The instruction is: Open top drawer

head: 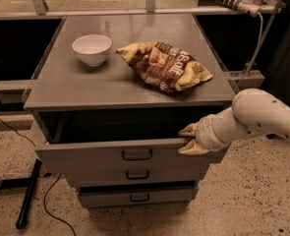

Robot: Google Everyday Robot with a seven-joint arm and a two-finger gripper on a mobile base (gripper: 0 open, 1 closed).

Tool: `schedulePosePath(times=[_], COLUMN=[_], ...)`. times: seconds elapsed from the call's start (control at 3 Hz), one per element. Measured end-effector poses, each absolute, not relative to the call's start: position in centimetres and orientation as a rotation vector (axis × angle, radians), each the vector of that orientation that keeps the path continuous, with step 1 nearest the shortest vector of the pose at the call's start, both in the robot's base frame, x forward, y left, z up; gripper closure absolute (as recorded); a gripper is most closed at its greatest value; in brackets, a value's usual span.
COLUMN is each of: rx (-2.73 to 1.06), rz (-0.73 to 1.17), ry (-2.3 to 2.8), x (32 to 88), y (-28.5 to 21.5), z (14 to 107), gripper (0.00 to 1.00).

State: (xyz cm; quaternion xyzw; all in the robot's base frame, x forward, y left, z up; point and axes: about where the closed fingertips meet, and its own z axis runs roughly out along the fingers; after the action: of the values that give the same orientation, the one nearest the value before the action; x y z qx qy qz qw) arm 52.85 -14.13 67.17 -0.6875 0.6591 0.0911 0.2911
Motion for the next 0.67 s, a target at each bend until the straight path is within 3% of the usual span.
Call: schedulePosePath(times=[0.67], rx=[-1.847], rz=[0.289], ry=[1.734], x=[50.97], y=[-13.57], z=[67.65], gripper=[1.0])
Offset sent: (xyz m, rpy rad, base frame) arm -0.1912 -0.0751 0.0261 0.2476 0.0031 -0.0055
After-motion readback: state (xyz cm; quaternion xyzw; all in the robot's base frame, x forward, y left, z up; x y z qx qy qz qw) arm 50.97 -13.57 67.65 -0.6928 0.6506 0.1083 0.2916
